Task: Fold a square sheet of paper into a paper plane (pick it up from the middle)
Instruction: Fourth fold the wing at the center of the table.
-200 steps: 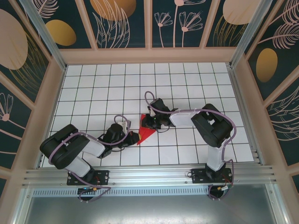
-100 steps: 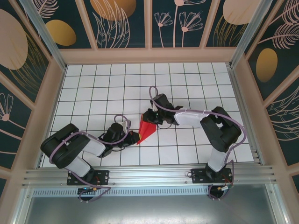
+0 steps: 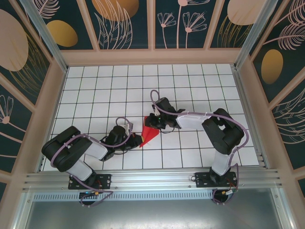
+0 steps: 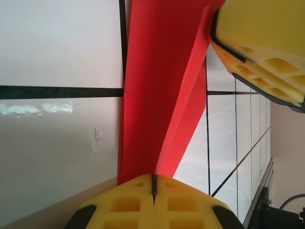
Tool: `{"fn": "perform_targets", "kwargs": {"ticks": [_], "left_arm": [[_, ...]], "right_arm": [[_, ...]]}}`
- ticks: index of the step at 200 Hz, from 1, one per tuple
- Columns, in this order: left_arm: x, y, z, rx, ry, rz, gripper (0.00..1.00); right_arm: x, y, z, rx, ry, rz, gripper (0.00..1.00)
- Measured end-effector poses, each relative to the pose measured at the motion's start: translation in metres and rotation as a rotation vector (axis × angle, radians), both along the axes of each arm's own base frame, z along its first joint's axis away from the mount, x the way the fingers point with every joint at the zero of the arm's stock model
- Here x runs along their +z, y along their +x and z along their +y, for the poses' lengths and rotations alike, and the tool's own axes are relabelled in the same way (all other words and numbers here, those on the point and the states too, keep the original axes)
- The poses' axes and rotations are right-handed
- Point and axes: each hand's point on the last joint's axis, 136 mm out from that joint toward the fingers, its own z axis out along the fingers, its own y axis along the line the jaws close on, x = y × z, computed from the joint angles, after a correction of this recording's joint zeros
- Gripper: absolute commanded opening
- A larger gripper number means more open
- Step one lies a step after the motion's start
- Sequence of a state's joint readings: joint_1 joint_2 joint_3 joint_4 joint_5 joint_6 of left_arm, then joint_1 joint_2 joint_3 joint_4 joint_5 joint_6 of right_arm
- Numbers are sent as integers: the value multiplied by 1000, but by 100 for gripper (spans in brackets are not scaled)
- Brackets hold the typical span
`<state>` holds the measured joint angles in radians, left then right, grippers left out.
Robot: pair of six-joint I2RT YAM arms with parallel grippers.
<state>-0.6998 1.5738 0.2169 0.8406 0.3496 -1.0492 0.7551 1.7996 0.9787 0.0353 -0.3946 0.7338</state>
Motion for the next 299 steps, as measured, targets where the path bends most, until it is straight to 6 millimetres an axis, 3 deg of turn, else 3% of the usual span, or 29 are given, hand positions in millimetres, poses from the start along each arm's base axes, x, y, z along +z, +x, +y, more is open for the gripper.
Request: {"fn": "perform_targets", "kwargs": {"ticks": [61,115,207,276,299], "left_arm": [[0,0,0,13,-6,14,0],[0,1,1,22,-9,22,0],[-1,1,1,26,-5,26,0],[3,4,3,32,44,28,19],[7,6,9,49,78,14,34]], "right_arm": [[-1,-5,2,21,11,16,17],[-24,-6,4,29,-19,58,17],[-27,-3,9,34,-13,63,16],[-36,-3,10,41,-12,88,15],[-36,-3,10,40,-10,89,15]]}}
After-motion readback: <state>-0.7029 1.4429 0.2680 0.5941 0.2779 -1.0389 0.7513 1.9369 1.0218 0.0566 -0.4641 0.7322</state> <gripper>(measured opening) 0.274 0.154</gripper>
